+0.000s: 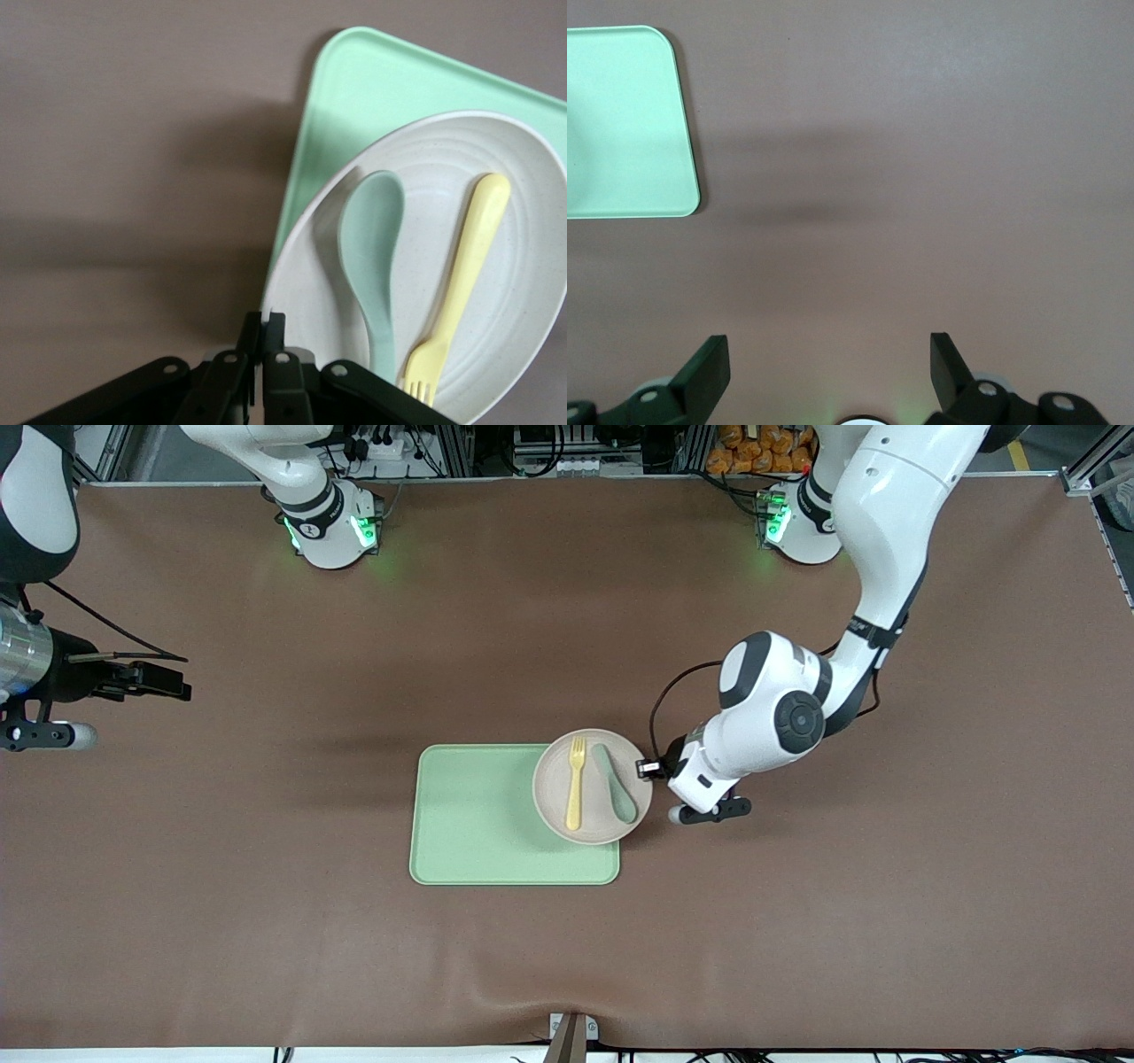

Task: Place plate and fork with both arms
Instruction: 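Lift the plate with the left gripper and carry it over the green tray, then lower the plate onto the green tray and open the left gripper, then withdraw the left gripper while the right gripper reaches toward the plate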

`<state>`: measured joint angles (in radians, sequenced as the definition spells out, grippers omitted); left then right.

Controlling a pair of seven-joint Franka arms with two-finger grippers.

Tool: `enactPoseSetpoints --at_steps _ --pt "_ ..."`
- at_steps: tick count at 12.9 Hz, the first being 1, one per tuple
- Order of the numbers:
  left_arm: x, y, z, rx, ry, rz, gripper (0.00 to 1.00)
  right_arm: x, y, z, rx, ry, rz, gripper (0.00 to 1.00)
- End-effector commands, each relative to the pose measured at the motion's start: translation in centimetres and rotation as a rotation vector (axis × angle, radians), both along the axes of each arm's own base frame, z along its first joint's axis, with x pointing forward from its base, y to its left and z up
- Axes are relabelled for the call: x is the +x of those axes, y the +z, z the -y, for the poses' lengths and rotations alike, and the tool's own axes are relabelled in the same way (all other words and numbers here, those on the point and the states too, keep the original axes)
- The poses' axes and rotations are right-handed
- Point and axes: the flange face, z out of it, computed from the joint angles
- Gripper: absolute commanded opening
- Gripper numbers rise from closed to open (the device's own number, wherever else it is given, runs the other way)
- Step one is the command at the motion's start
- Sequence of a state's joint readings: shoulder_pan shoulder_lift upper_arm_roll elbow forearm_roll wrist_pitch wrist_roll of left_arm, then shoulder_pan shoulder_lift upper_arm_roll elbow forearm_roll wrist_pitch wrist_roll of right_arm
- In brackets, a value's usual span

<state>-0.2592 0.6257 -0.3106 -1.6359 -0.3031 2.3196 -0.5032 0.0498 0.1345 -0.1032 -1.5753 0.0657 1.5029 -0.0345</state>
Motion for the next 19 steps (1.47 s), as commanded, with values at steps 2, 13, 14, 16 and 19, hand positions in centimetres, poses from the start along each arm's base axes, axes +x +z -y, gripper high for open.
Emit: enactPoseSetpoints --at_steps 2,13,14,16,19 --pt "0.5 -2.0 6.8 0.055 0.003 0.026 0.00 -0.3 0.1 -1.1 0.019 0.014 0.005 1.00" --pt "0.6 -7.3 12.2 0.053 0.040 0.115 0.00 2.3 -2.4 -6.3 0.065 0.066 0.057 1.00" --pt "0.5 -7.5 12.4 0.047 0.050 0.104 0.00 2.7 -3.1 -6.9 0.087 0.062 0.059 1.00" --pt "-0.1 -8.5 12.9 0.046 0.047 0.099 0.00 3.4 -4.0 -9.2 0.104 0.085 0.082 1.00" --pt "0.4 -8.1 12.4 0.051 0.046 0.114 0.55 4.7 -6.0 -14.9 0.098 0.162 0.148 1.00"
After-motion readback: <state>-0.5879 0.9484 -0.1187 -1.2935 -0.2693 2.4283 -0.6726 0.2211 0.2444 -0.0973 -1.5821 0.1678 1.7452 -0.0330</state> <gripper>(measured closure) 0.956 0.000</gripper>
